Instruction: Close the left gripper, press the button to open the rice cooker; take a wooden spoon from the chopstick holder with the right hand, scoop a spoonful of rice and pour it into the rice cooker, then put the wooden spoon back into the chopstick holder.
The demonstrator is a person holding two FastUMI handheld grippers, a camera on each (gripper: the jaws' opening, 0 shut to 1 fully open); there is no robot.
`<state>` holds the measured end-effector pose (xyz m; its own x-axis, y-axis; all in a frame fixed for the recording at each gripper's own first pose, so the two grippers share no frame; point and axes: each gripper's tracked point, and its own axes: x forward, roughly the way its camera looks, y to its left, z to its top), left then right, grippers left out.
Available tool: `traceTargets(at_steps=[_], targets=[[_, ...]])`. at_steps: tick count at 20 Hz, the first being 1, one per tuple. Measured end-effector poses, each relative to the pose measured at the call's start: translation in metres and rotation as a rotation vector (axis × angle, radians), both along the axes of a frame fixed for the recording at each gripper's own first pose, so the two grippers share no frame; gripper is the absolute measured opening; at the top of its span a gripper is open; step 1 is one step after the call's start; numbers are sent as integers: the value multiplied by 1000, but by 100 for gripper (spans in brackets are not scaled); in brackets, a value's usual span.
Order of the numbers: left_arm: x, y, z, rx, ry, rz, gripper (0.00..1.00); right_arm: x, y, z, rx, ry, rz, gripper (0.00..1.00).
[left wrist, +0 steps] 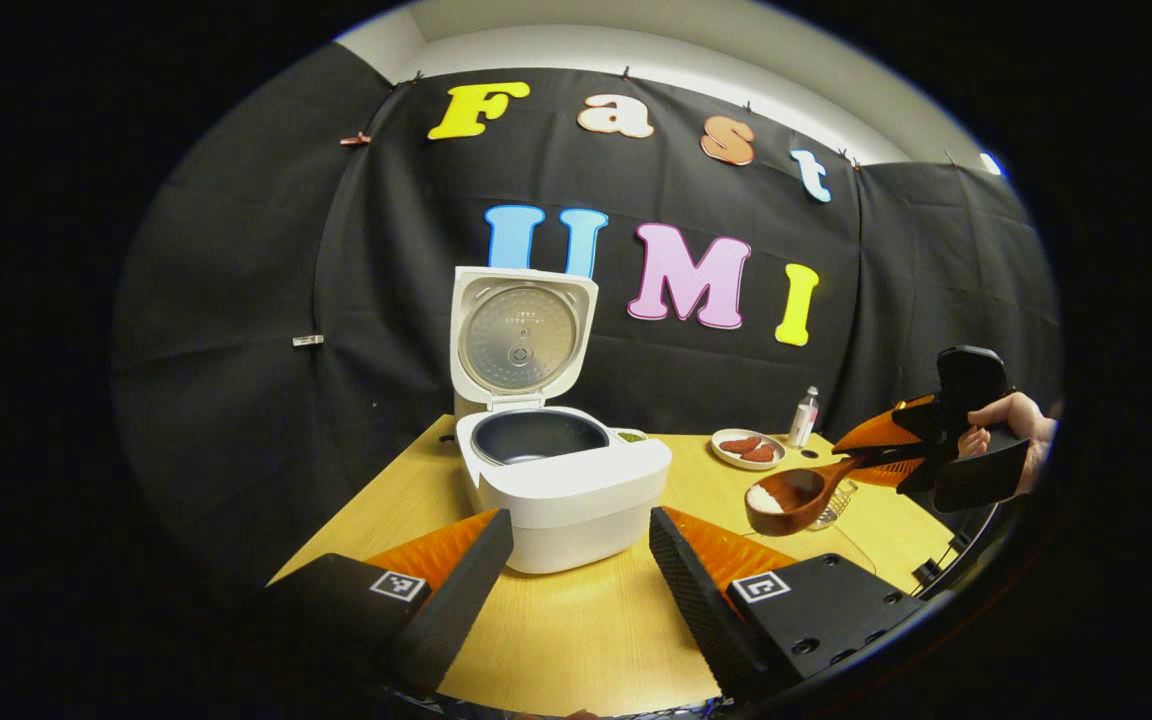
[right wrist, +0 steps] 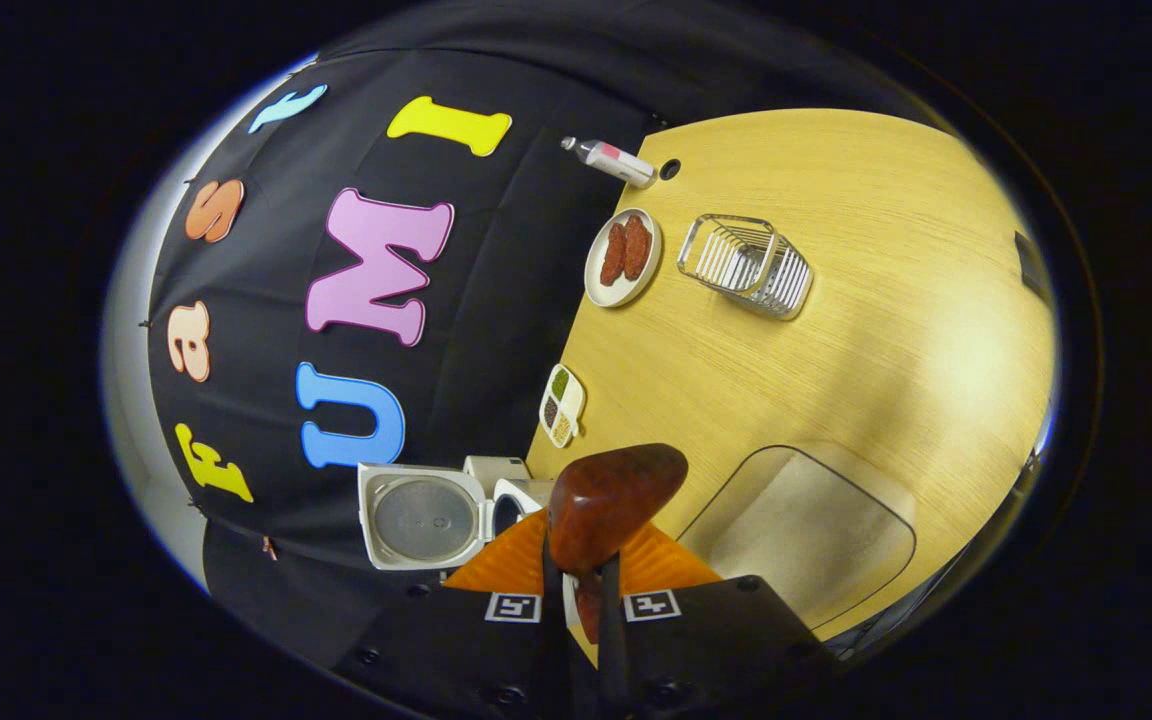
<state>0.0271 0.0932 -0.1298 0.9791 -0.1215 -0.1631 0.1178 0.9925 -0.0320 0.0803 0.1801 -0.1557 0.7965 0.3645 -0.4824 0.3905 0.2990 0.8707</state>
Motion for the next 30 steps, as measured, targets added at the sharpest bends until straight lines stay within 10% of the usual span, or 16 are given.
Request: traceTargets(at_steps=[19,30], targets=[[5,69,2,-102,7,97,95,141,134,100,22,-216,99,15],[18,110,-20,-143,0,173,95,176,259,50,-434,-448,350,15]])
